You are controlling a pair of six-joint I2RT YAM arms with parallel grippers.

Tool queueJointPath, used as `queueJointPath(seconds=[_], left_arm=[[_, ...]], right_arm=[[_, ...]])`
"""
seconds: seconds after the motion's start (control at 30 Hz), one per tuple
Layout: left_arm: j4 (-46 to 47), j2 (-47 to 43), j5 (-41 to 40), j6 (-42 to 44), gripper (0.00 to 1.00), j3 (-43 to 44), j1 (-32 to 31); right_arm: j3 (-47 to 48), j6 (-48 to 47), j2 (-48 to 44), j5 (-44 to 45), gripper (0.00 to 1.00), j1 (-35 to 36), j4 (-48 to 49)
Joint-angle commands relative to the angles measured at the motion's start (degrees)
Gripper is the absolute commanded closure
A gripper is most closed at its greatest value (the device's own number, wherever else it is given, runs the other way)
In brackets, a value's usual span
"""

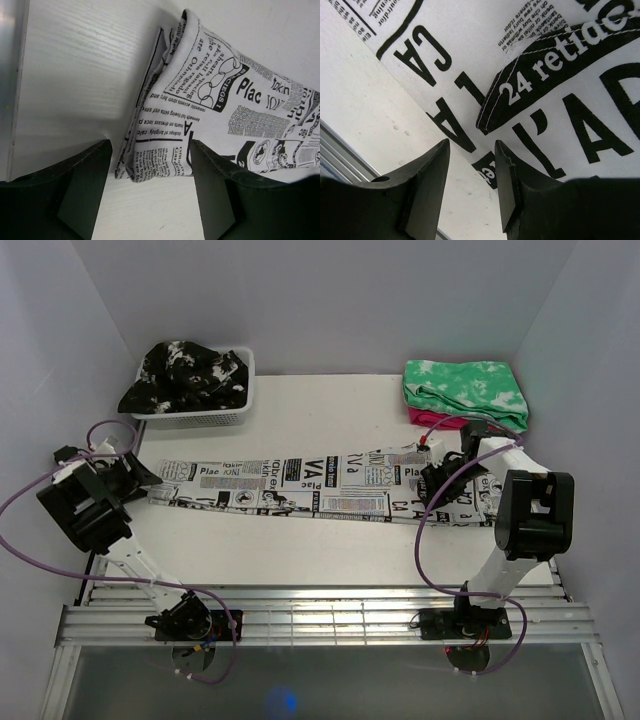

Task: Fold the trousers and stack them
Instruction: Fold the trousers

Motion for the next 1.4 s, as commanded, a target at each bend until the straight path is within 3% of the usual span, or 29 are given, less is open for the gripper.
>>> queueJointPath(seconds=[0.0,0.1,0.37,0.63,0.83,1.03,1.13,1.23,1.37], left_arm=[[3.01,4.73,1.62,-0.59,0.25,-2.38,-0.45],[3.36,6.66,2.68,-1.12,0.33,-2.47,-0.54],[3.62,9.04,3.91,-1.38,0.37,-4.05,-3.70],[3.45,5.62,7.77,-5.94,0.99,-1.07,-3.35],[-1.90,-0.10,6.65,-6.04,1.00,10.95,1.74],[-13.86,-0.62,5.40,2.48,1.00,29.67,3.42],[-17.55,-4.12,2.69,6.87,1.00,31.10,-0.61],[-18.26,-10.26,0.22,9.78,1.00,26.64,-7.90],[-15.64,-16.61,-1.79,6.20,1.00,18.03,-21.15]], right_arm=[[-1.50,-1.32,0.27,1.23,0.53,0.11,0.37],[-1.16,-1.23,0.36,1.41,0.53,0.11,0.37],[1.92,-0.97,1.94,1.32,0.53,0.11,-0.78],[1.13,-1.32,0.89,1.32,0.53,0.11,-1.13],[1.92,-0.27,0.54,-0.96,0.53,0.20,-1.48],[5.17,-0.09,-1.04,-1.93,0.53,0.20,-3.50],[6.92,-0.18,-1.84,-2.90,0.53,-0.41,-6.04],[7.46,-0.44,-2.28,-3.69,0.53,-2.07,-7.89],[8.33,-1.06,-1.84,-5.79,0.53,-5.94,-9.74]])
